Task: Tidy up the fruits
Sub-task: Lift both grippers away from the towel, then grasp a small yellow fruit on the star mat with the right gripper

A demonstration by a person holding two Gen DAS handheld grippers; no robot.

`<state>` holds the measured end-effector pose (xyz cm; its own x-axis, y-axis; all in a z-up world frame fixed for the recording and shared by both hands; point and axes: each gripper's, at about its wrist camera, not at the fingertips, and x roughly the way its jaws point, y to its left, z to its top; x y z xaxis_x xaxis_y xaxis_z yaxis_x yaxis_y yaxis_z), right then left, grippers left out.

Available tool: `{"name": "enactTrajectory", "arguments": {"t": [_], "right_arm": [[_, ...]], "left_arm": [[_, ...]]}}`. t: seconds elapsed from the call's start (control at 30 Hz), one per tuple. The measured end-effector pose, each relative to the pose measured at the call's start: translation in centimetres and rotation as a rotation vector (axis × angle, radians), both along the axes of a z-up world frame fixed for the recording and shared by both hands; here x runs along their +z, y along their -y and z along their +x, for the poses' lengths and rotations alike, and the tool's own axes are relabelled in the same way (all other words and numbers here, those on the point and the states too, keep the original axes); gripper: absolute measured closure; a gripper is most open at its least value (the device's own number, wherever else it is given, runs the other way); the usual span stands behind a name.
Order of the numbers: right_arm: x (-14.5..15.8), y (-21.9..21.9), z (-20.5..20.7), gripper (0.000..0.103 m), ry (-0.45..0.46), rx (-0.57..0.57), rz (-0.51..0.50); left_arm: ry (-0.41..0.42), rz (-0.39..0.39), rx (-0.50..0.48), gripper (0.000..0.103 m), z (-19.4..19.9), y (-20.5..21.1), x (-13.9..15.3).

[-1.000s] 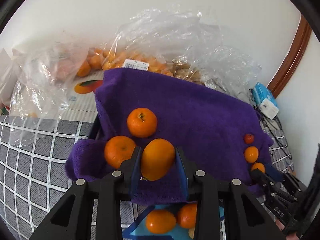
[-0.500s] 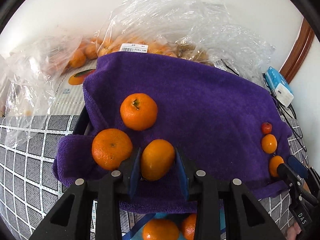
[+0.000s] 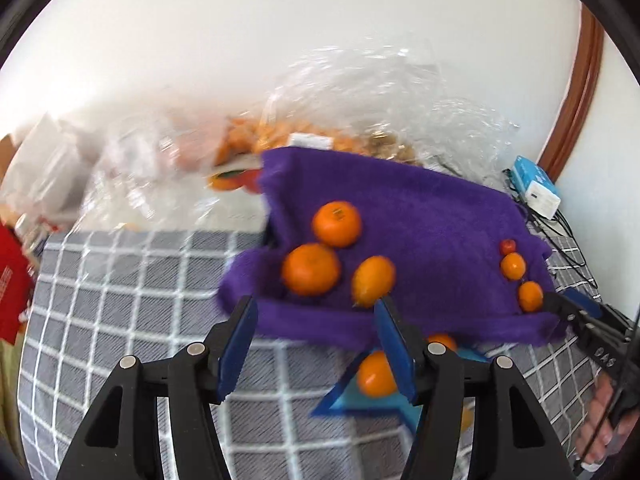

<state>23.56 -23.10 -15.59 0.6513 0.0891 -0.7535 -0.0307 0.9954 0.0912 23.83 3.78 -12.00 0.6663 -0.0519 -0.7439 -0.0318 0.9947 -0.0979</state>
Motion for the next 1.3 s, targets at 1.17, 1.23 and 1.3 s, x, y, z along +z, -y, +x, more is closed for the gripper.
{"name": "enactTrajectory", "arguments": {"t": [1.17,1.23,1.3], "right_arm": [[-3.1,-12.5,-7.1,0.077,0.000,0.214,-0.049],[-2.6,-11.4,-7.6,0.077,0.023,0.192,-0.055],[-2.5,-10.4,-7.7,0.077,0.029,0.168,-0.059]], "left_arm": [[0.025,-0.052,0.157,0.045,-7.9,-8.9,-5.8],[0.030,-0.056,0.147,0.045,-8.0,-8.8,-5.7],[0.029,-0.054,0.139,0.045,-8.0,-8.6,-5.8]]}}
